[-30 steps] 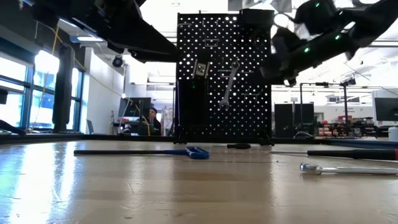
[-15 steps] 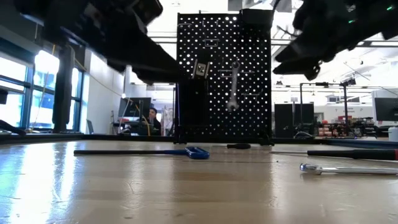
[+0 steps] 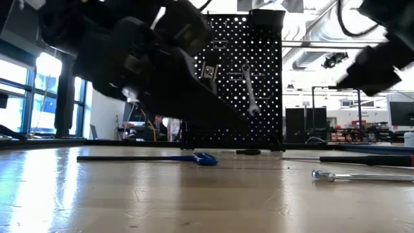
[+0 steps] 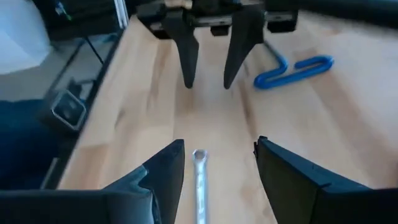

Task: Hang tools onto peg board
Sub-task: Hang the wrench on the pegboard

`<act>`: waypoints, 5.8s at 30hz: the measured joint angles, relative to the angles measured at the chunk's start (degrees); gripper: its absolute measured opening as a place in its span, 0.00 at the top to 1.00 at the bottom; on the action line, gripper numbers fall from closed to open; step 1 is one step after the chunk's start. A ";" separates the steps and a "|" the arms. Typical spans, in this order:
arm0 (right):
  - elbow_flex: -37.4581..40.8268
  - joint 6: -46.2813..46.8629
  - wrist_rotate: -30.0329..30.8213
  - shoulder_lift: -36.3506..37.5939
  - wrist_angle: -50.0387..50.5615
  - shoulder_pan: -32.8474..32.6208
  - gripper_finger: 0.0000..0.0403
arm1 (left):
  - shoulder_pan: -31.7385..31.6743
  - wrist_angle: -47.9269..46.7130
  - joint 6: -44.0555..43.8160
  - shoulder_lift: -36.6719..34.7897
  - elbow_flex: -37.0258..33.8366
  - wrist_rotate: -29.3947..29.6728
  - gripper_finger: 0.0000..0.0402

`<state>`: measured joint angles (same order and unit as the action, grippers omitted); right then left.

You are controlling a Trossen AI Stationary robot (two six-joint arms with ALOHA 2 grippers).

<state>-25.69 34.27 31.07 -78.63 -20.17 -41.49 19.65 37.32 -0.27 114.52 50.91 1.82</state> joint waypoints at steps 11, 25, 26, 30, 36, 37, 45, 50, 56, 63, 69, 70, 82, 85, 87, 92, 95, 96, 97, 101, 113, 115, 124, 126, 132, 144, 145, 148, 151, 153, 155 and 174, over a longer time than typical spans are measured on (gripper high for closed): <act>-15.73 2.07 5.96 -26.73 7.42 -5.94 0.64 | 1.16 -0.41 3.01 11.54 11.88 1.34 0.51; -27.52 15.10 19.57 -28.53 33.96 -14.61 0.77 | 0.60 -0.68 6.48 13.48 16.37 3.04 0.68; -27.58 17.41 19.82 -28.53 35.16 -15.03 0.78 | 0.45 -0.62 6.42 13.48 16.46 2.24 0.71; -27.13 23.27 21.51 -28.53 36.98 -16.49 0.79 | -0.07 -0.94 6.42 13.51 16.51 0.70 0.80; -27.06 25.28 21.51 -28.53 38.55 -16.82 0.79 | -0.45 -0.32 6.51 14.52 16.50 -2.99 0.91; -27.06 25.28 21.52 -28.53 38.91 -16.81 0.79 | -0.45 0.23 6.51 15.15 16.50 -3.04 0.92; -27.04 25.30 20.97 -28.53 41.01 -16.82 0.79 | -0.65 0.89 4.94 19.95 21.28 -2.84 0.99; -27.04 27.16 20.79 -28.53 42.94 -17.06 0.79 | -1.03 -0.92 3.87 20.67 22.00 -2.91 1.00; -27.06 40.72 21.08 -27.13 54.18 -18.37 0.78 | -1.08 -3.20 3.56 20.63 22.04 -3.02 1.00; -27.06 58.65 19.21 -24.26 63.70 -23.04 0.71 | -1.10 -3.42 3.50 20.78 21.93 -3.08 1.00; -25.88 52.86 18.42 -26.04 52.56 -21.87 0.63 | -1.16 -3.23 3.50 20.81 21.84 -3.17 1.00; -25.92 49.23 18.18 -26.23 50.82 -21.09 0.62 | -1.17 -3.20 3.50 20.81 21.84 -3.17 1.00; -28.50 21.42 2.91 -26.29 53.44 -9.83 0.58 | -1.17 -3.17 3.50 20.79 21.76 -4.31 1.00; -28.59 16.31 1.19 -26.15 52.28 -8.12 0.58 | -1.17 -3.06 3.50 20.81 21.73 -4.31 1.00; -28.63 13.99 0.51 -26.12 51.85 -7.16 0.58 | -1.17 -3.06 3.50 20.81 21.73 -4.31 1.00; -28.72 11.62 -2.52 -26.06 51.83 -5.27 0.58 | -1.17 -3.06 3.50 20.81 21.71 -4.60 1.00; -28.70 10.20 -4.59 -26.06 51.78 -4.14 0.58 | -1.17 -3.06 3.80 20.81 21.71 -4.61 1.00; -28.70 9.57 -5.59 -26.04 51.71 -3.65 0.58 | -1.17 -3.06 3.80 20.81 21.71 -4.61 1.00; -28.70 8.95 -6.85 -26.04 51.65 -3.12 0.58 | -1.17 -3.06 3.82 20.81 21.71 -4.61 1.00; -28.74 6.54 -11.56 -25.94 51.59 -0.95 0.65 | -1.17 -3.06 3.88 20.81 21.71 -4.66 1.00; -28.72 -0.23 -19.51 -25.41 50.12 3.18 0.93 | -1.36 -3.06 3.98 20.78 21.70 -4.40 1.00; -28.77 -0.04 -19.21 -25.25 50.29 3.17 0.93 | -1.39 -3.06 3.98 20.78 21.67 -4.55 1.00; -32.50 0.21 -15.57 -23.70 56.70 2.02 0.94 | -1.47 -3.52 5.18 19.58 21.61 -4.27 0.97; -33.59 0.47 -14.91 -23.70 58.15 1.74 0.94 | -1.46 -3.37 5.51 18.82 21.50 -4.19 0.94; -35.78 1.12 -13.10 -23.39 61.27 1.30 0.94 | -1.32 -8.94 6.38 13.87 21.36 -4.55 0.79; -41.36 -4.44 -10.55 -23.26 65.40 0.93 0.95 | -4.06 -11.37 -1.52 7.22 21.47 -5.39 0.57; -41.86 -4.77 -10.16 -23.26 65.90 0.93 0.95 | -4.49 -10.96 -2.58 7.07 21.54 -6.32 0.57; -43.68 -6.58 -9.12 -23.26 67.11 0.91 0.95 | -6.19 -11.50 -6.35 7.16 21.56 -12.68 0.56; -45.30 -8.53 -8.35 -23.26 68.46 0.91 0.95 | -7.76 -13.40 -8.62 7.23 21.56 -17.62 0.56; -46.32 -9.77 -7.29 -23.26 68.85 0.91 0.95 | -8.38 -13.46 -9.69 7.23 21.56 -19.87 0.56; -47.39 -11.08 -6.81 -23.26 69.27 1.08 0.95 | -8.80 -13.22 -10.62 7.23 21.56 -22.12 0.56; -48.91 -21.42 -5.98 -23.24 65.74 4.51 0.95 | -10.46 -15.66 -16.18 7.01 21.69 -30.52 0.57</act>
<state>-74.61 12.85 25.09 -101.86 45.57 -36.98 9.19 21.66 -16.45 121.54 72.60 -28.70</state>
